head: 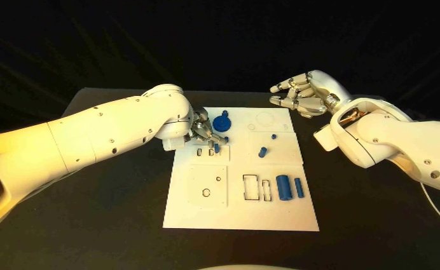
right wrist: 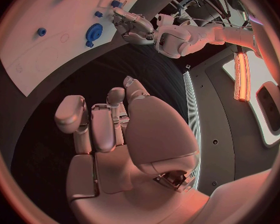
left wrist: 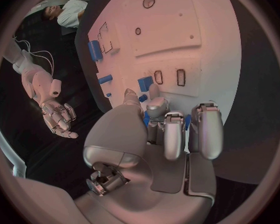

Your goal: Assemble the parts on the task board

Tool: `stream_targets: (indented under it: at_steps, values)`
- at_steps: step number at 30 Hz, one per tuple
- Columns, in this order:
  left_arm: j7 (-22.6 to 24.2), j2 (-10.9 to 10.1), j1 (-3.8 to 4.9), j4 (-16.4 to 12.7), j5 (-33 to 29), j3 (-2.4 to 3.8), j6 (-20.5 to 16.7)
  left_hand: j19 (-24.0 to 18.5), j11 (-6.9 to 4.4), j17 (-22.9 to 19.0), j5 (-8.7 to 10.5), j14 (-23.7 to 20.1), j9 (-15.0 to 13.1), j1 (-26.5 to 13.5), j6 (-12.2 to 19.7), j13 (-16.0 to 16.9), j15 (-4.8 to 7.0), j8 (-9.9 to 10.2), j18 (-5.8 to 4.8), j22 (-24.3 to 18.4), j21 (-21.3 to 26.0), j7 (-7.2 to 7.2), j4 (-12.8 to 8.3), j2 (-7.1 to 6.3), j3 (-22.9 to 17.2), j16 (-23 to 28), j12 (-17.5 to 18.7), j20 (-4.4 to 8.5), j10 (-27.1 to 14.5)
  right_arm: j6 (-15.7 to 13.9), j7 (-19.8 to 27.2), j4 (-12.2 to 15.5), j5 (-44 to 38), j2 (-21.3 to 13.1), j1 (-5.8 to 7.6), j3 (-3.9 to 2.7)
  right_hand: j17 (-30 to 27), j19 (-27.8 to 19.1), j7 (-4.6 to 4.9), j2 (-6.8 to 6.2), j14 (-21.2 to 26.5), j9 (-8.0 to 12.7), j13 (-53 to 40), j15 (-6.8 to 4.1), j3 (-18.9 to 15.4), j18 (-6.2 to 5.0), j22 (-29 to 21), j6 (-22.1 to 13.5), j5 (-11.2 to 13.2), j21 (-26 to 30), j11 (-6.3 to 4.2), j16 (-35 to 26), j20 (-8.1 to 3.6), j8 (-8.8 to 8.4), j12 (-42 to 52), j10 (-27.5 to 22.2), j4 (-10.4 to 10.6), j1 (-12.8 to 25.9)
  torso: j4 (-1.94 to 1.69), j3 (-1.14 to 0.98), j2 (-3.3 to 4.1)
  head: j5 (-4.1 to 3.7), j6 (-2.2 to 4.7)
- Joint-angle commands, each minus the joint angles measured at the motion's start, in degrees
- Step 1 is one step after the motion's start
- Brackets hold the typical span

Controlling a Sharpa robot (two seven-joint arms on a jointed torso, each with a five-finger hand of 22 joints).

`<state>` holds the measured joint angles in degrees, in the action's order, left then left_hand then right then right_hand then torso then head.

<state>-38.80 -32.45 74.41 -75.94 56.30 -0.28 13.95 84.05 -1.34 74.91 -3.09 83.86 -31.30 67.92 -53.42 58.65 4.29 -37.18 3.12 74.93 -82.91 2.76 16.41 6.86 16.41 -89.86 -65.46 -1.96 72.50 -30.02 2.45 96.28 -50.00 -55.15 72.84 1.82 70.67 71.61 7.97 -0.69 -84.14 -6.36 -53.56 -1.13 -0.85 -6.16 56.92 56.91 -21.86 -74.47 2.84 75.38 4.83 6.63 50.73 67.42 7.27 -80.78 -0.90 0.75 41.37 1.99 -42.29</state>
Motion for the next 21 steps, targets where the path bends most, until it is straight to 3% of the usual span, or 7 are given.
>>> stream_targets:
  at_steps: [1, 21]
  values:
    - [-0.12, 0.26, 0.02, 0.13, 0.19, -0.01, 1.74, 2.23, 0.1, 15.09, 0.21, 6.14, -0.17, 0.65, 0.48, 0.06, 0.39, -0.25, -0.89, 3.83, -0.23, -0.09, 0.0, 0.1, 0.29, -0.14, -0.23, 0.43, 0.28, 0.86, -0.13, -0.02, -0.89, 0.11, -0.07, 0.01, -0.02, -0.27, -0.04, 0.0, -1.72, 0.06, -0.01, -0.38, 0.48, -0.52, -0.02, 0.29, -0.36, 0.24, -0.07, -0.37, -0.12, -0.09, -0.22, -0.22, 0.02, -0.36, 0.06, 0.03, 0.01, 0.08, -0.08]
    - [-0.78, 0.84, 0.04, 0.71, 0.19, -0.05, 3.78, 2.2, 0.04, 15.09, -0.36, 6.14, -1.6, 3.05, 0.88, 1.3, 0.39, -1.0, -0.9, 4.07, -0.35, -0.16, -0.19, 1.07, -0.38, -0.14, -1.22, 0.4, 0.85, 0.94, -0.07, -0.19, 0.66, 0.18, -0.11, 0.02, -0.03, -0.24, -0.04, 0.05, -1.73, 0.07, -0.03, -0.37, 0.55, -0.51, 0.0, 0.33, -0.52, 0.26, -0.06, -0.41, -0.12, -0.09, -0.15, -0.13, 0.12, -0.25, 0.07, 0.02, 0.06, 0.0, -0.7]
